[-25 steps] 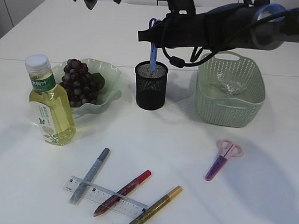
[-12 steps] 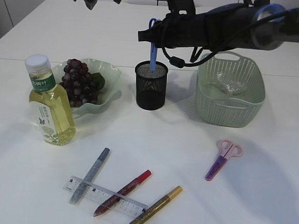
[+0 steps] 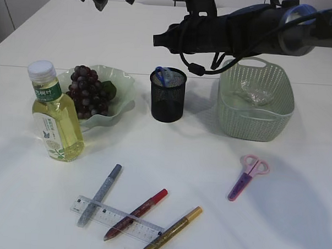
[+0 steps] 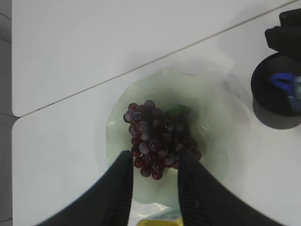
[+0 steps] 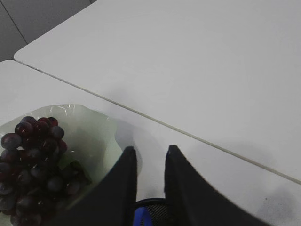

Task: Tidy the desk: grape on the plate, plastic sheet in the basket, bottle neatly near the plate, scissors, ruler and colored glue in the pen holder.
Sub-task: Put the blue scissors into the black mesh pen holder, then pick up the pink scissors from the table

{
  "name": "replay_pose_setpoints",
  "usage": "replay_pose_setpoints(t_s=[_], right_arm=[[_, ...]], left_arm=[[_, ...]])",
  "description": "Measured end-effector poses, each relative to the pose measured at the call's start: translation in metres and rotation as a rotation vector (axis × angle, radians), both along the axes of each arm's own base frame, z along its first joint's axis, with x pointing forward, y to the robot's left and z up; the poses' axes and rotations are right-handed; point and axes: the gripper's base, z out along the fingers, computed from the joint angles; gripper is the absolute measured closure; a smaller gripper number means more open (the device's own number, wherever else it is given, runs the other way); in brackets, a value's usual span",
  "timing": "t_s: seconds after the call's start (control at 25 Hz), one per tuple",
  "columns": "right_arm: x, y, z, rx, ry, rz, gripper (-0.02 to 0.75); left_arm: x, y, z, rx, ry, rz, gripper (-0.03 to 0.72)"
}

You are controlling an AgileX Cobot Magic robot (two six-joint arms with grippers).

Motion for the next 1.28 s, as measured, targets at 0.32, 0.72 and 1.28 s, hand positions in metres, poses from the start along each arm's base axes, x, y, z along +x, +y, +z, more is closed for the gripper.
replay_pose_setpoints(t_s=[0.32, 0.72, 1.28], right_arm=[[-0.012, 0.008, 0.012, -0.009, 0.002, 0.153, 0.551], [-0.056, -0.012, 0.057, -0.223, 0.231, 0.307, 0.551], [-0.093, -0.064, 0.066, -0.485, 0.735, 0.054, 0.551]], left_arm=[[0.000, 0.000, 0.000, 0.000, 0.000, 0.000, 0.445], [0.000, 0.000, 0.000, -0.001, 0.001, 0.000, 0.445], [-0.025, -0.015, 0.005, -0.276, 0.202, -0.072, 0.445]])
